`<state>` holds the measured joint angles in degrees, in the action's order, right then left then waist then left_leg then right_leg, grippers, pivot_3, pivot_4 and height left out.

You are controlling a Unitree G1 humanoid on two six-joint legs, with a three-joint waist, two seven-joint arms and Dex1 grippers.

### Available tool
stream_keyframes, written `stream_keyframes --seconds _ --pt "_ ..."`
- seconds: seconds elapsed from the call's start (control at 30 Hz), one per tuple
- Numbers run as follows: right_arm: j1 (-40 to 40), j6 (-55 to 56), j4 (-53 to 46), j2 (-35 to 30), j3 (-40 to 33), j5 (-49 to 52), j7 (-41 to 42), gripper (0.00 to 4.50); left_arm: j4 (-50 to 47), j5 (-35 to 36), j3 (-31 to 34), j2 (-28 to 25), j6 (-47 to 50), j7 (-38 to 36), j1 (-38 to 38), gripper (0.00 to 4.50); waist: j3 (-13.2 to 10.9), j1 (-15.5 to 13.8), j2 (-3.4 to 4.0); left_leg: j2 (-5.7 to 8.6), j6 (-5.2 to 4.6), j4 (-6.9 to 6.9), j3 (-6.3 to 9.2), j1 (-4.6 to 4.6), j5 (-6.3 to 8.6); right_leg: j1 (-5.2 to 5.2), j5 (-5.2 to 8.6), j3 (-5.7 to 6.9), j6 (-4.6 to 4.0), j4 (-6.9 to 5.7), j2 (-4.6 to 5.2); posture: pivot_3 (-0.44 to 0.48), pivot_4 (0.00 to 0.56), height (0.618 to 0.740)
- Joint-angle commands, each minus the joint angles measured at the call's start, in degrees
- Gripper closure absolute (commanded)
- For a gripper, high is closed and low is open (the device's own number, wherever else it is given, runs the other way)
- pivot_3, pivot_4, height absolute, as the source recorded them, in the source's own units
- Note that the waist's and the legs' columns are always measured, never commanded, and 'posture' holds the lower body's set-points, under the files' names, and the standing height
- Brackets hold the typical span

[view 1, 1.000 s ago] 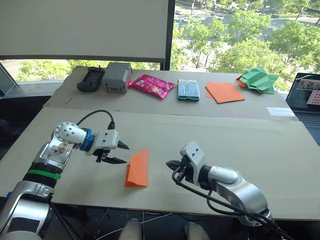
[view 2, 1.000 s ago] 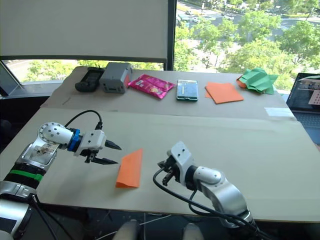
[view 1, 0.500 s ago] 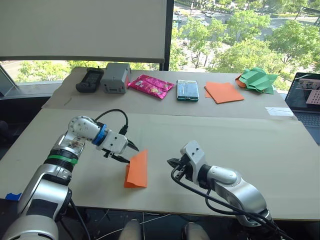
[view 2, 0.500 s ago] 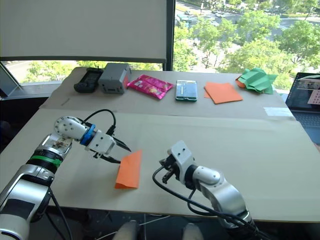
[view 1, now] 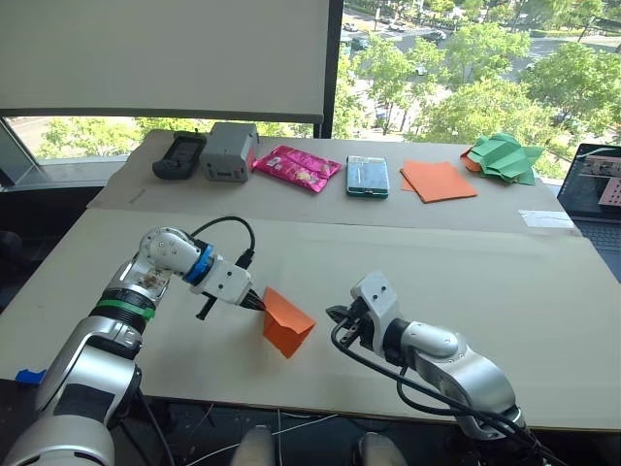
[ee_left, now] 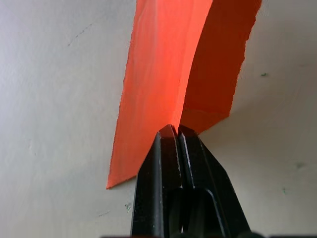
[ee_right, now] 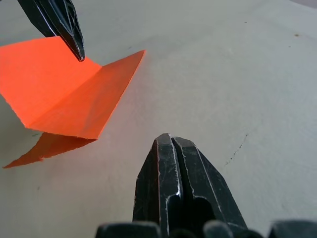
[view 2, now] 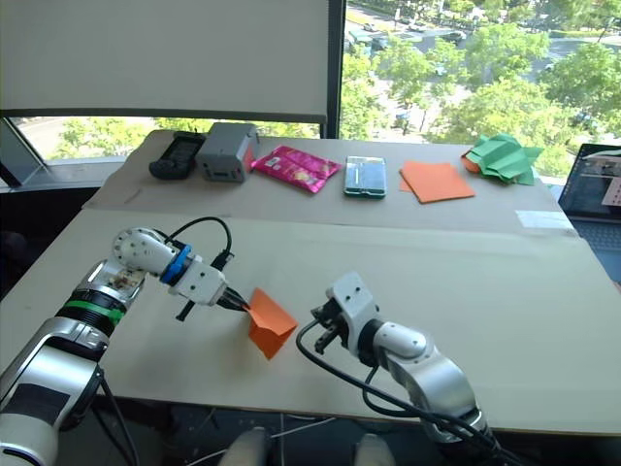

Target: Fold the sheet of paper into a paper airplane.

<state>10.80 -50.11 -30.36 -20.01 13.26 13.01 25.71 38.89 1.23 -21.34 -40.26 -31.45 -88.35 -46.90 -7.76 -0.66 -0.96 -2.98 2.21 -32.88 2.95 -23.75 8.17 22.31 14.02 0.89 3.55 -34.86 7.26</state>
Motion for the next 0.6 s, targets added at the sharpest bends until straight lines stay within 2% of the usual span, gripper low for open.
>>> stream_keyframes --seconds 0.03,0.17,0.37,0.6 --pt "1.7 2.3 -2.0 -1.8 -4.0 0.2 0.0 4.50 -7.1 -0.6 2.7 -2.0 13.5 3.8 1.6 4.48 0.0 0.0 -0.01 0.00 0.00 -0.01 0.01 0.01 0.00 0.00 0.00 0.00 0.00 -0.07 0.00 0.000 0.150 0.702" --pt "2.2 1.7 -2.7 -4.0 -3.8 1.1 2.0 4.50 -19.9 2.2 3.7 -3.5 29.5 3.3 7.6 4.48 0.0 0.2 0.03 -0.01 0.01 0.02 0.01 0.14 0.01 -0.05 0.02 -0.02 -0.04 -0.12 -0.01 0.000 0.150 0.702" --pt "3.1 4.7 -1.1 -6.6 0.6 -0.5 4.9 4.50 -25.5 -2.3 1.5 -0.5 37.8 9.2 10.2 4.48 0.0 0.0 0.02 -0.01 0.07 0.02 0.02 0.27 0.04 0.02 0.04 0.00 -0.06 -0.08 -0.02 0.000 0.150 0.702" --pt "3.5 9.0 -1.0 -8.5 2.1 -2.1 6.9 2.18 -29.5 0.4 3.4 -0.6 43.9 8.7 11.3 2.30 0.0 0.1 -0.01 0.00 0.11 0.01 0.01 0.26 0.07 0.02 0.05 -0.02 -0.06 -0.02 -0.01 0.000 0.150 0.702"
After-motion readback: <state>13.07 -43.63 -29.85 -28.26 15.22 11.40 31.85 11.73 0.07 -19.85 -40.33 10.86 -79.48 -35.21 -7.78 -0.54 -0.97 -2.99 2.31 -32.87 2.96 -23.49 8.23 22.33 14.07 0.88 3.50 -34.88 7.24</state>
